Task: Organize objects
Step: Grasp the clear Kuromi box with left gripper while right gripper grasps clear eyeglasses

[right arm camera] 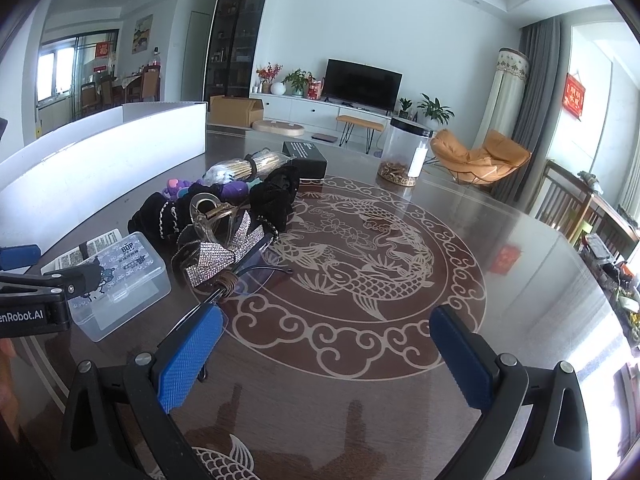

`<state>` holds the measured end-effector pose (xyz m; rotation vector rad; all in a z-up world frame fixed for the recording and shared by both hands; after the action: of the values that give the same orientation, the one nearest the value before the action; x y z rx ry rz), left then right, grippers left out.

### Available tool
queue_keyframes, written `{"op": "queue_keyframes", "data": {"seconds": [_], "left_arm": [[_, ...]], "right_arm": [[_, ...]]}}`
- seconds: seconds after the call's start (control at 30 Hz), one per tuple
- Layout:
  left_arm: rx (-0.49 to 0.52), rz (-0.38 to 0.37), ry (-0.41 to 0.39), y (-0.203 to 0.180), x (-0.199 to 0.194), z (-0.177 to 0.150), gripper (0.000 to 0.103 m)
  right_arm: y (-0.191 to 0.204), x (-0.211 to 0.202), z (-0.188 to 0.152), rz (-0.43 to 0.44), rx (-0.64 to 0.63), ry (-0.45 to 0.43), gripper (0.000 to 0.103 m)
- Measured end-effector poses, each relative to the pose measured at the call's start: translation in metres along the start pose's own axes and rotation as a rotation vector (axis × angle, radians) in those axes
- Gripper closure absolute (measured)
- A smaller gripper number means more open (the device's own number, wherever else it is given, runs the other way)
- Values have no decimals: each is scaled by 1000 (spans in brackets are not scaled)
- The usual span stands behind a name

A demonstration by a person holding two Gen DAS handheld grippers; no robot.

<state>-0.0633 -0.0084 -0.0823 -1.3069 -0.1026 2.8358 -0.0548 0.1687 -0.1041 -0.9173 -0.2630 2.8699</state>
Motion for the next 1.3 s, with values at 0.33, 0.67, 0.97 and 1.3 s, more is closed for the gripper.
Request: {"op": "queue_keyframes", "data": {"seconds": [0.33,0.67,0.97,1.3], "left_arm": [[-105,-12,31,30,0,0,0],[-216,-113,-8,43,-11,3,0],[-48,-143,45,2,-1,-1,0],[279,-164,129,-79,21,-13,0]], "right_arm": [[-9,15,-3,115,113,78,0],[51,71,10,309,106,338,1],[57,67,1,263,-51,315,65],[-39,29,-45,155,16,334,68]]}}
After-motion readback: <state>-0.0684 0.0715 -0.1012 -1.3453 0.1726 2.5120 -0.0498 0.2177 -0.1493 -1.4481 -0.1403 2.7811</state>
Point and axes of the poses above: each gripper's, at about its wrist camera, not at the fingertips, and x roughly the way its jaws point, y to its left, z to its top, the point moved 9 cm from there along x, roughly the way its jaws point, and after that the axes turned 2 degrees about -z, right-handed, at the moved point
